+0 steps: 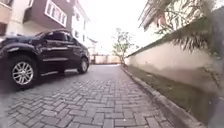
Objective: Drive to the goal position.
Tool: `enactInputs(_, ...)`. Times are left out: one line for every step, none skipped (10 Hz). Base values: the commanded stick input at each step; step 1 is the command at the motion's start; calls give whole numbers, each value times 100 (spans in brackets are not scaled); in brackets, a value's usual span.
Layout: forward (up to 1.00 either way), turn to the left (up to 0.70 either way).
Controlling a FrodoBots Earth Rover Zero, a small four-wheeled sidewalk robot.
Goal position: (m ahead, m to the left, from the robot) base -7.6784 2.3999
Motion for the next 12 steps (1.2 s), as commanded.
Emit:
enactInputs(70,0)
enactInputs(70,0)
enactInputs(70,0)
enactInputs(70,0)
enactInputs(70,0)
enactInputs(70,0)
enactInputs(70,0)
enactInputs(70,0)
enactInputs(70,0)
enactInputs(70,0)
enactInputs(70,0)
enactInputs(70,0)
